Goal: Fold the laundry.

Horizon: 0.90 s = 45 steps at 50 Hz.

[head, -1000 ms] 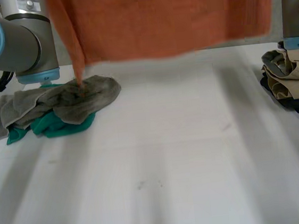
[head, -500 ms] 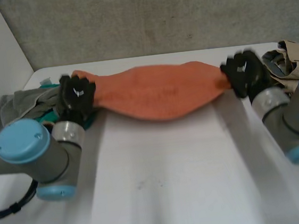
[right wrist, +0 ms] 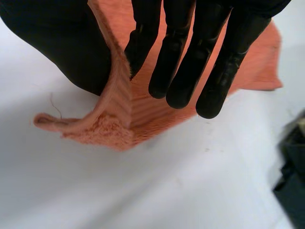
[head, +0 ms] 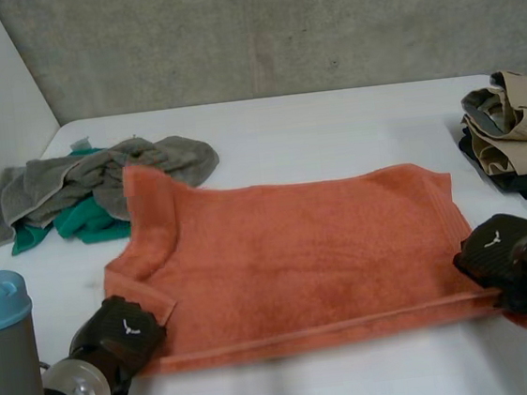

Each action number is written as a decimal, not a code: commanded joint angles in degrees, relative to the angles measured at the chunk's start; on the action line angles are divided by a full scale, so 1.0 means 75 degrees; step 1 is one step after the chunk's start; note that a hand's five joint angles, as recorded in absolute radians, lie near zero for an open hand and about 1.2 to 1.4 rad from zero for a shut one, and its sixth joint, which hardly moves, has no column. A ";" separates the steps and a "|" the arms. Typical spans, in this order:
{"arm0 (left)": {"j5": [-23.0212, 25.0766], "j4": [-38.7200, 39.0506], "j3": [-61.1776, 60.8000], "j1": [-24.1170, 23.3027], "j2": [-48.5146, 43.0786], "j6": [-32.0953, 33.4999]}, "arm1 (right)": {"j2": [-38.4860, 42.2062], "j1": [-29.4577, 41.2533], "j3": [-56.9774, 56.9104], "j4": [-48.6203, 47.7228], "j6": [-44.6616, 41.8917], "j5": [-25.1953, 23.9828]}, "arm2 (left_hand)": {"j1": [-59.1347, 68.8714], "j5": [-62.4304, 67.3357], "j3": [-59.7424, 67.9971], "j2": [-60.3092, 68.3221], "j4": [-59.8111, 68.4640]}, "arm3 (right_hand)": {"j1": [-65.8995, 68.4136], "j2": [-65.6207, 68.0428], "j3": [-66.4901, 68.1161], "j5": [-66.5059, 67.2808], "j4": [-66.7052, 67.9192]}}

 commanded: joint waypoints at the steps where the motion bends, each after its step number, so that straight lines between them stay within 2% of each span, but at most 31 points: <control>1: -0.0018 0.1926 0.0443 -0.0015 -0.0506 -0.0278 | 0.0597 0.0012 -0.0014 -0.1793 0.0971 0.0011 | 0.1812 0.1870 0.1534 0.1488 0.1476 | 0.3093 0.1692 0.1614 0.1712 0.1562; 3: 0.0005 0.2315 0.0490 0.0008 -0.0588 -0.0455 | 0.0984 0.0071 -0.0096 -0.2122 0.1277 0.0093 | 0.1812 0.1870 0.1534 0.1488 0.1476 | 0.3093 0.1692 0.1614 0.1712 0.1562; 7: 0.0040 0.2750 0.0490 0.0055 -0.0682 -0.0841 | 0.1102 0.0130 -0.0120 -0.2357 0.1570 0.0070 | 0.1812 0.1870 0.1534 0.1488 0.1476 | 0.3093 0.1692 0.1614 0.1712 0.1562; 9: 0.0052 0.2751 0.0479 0.0055 -0.0694 -0.1064 | 0.1102 0.0118 -0.0097 -0.2404 0.1629 0.0070 | -0.0238 -0.0180 -0.0516 -0.0563 -0.0575 | 0.3093 0.1692 0.1614 0.1712 0.1562; 12: 0.0029 0.2739 0.0444 0.0055 -0.0694 -0.1287 | 0.1102 0.0094 -0.0085 -0.2567 0.1828 0.0069 | -0.2305 -0.2247 -0.2583 -0.2629 -0.2641 | 0.3093 0.1692 0.1614 0.1712 0.1562; 16: 0.0017 0.2727 0.0397 0.0160 -0.0613 -0.1416 | 0.1102 0.0071 -0.0073 -0.2790 0.1992 0.0058 | -0.3790 -0.3731 -0.4067 -0.4114 -0.4126 | 0.3093 0.1692 0.1614 0.1712 0.1562; 23: 0.0064 0.2552 0.0396 0.0289 -0.0577 -0.1417 | 0.1102 0.0047 -0.0085 -0.2849 0.2016 0.0023 | -0.4151 -0.4093 -0.4429 -0.4475 -0.4487 | 0.3093 0.1692 0.1614 0.1712 0.1562; 27: 0.0274 0.2505 0.0420 0.0570 -0.0589 -0.1346 | 0.1102 0.0047 -0.0061 -0.2861 0.2016 0.0023 | -0.4218 -0.4160 -0.4496 -0.4542 -0.4554 | 0.3093 0.1692 0.1614 0.1712 0.1562; 35: 0.1914 0.2446 0.0619 0.1460 -0.0600 -0.1170 | 0.1102 0.0059 0.0009 -0.2861 0.2016 0.0011 | -0.4196 -0.4138 -0.4474 -0.4520 -0.4532 | 0.3093 0.1692 0.1614 0.1712 0.1562; 36: 0.2298 0.2376 0.0712 0.1647 -0.0624 -0.1147 | 0.1102 0.0059 0.0009 -0.2861 0.2016 -0.0001 | -0.4196 -0.4137 -0.4473 -0.4520 -0.4532 | 0.3093 0.1692 0.1614 0.1712 0.1562; 39: 0.2874 0.2073 0.0888 0.1894 -0.0647 -0.1147 | 0.1102 0.0059 0.0032 -0.2861 0.2016 -0.0001 | -0.4196 -0.4137 -0.4473 -0.4520 -0.4532 | 0.3093 0.1692 0.1614 0.1712 0.1562; 45: 0.3509 0.1381 0.1275 0.2141 -0.1127 -0.1124 | 0.1114 0.0094 0.0079 -0.2873 0.2016 -0.0001 | -0.4151 -0.4093 -0.4429 -0.4475 -0.4487 | 0.3093 0.1692 0.1614 0.1712 0.1562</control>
